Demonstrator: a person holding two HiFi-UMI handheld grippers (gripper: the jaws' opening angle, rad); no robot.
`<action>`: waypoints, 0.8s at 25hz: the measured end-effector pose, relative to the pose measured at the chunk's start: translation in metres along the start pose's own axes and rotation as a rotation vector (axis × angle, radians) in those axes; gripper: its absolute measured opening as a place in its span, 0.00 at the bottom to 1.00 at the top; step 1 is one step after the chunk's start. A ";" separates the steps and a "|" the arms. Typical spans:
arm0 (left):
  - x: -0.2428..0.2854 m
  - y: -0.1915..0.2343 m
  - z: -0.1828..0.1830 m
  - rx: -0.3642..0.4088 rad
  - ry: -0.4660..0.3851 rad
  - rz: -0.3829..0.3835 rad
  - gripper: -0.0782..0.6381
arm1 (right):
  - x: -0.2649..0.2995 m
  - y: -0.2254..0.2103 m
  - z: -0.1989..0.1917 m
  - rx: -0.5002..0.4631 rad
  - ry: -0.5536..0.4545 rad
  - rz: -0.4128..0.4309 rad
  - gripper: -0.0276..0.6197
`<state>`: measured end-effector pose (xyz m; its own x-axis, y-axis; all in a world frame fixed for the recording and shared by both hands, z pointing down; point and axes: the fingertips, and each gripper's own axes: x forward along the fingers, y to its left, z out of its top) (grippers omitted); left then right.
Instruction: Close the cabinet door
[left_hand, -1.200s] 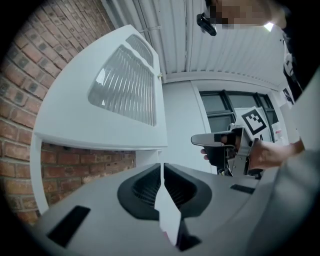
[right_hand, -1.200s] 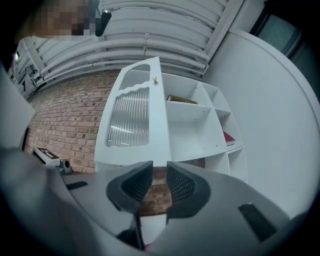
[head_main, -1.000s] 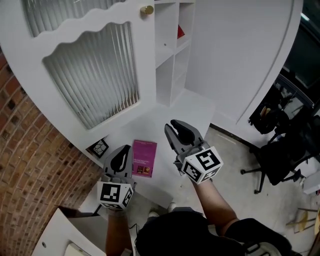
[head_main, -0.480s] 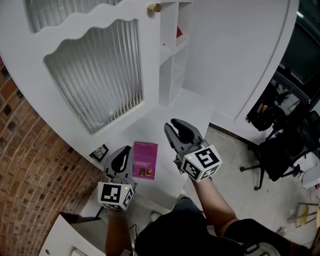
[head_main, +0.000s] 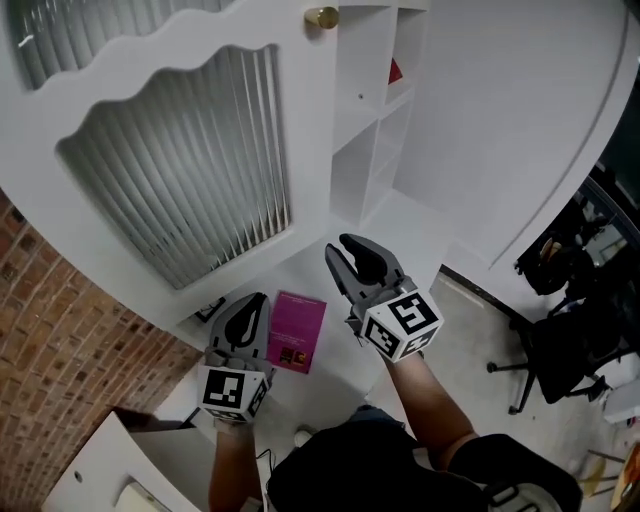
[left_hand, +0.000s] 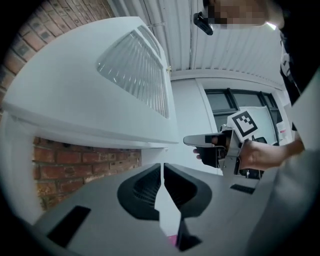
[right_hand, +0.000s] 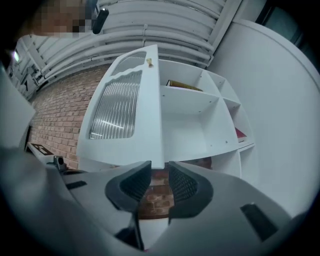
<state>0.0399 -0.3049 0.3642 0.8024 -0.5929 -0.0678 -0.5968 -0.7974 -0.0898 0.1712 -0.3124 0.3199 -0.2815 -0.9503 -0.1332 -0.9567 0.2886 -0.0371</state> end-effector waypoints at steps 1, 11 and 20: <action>0.002 0.002 0.000 -0.001 0.001 0.018 0.12 | 0.005 -0.001 0.000 0.004 0.000 0.017 0.20; 0.009 0.021 -0.002 0.013 0.028 0.166 0.12 | 0.039 -0.005 -0.005 0.058 -0.005 0.172 0.20; 0.010 0.035 -0.005 0.025 0.033 0.261 0.12 | 0.059 -0.006 -0.006 0.076 -0.005 0.262 0.20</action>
<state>0.0277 -0.3391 0.3656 0.6210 -0.7815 -0.0595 -0.7828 -0.6145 -0.0979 0.1594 -0.3707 0.3180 -0.5180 -0.8416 -0.1529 -0.8431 0.5326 -0.0750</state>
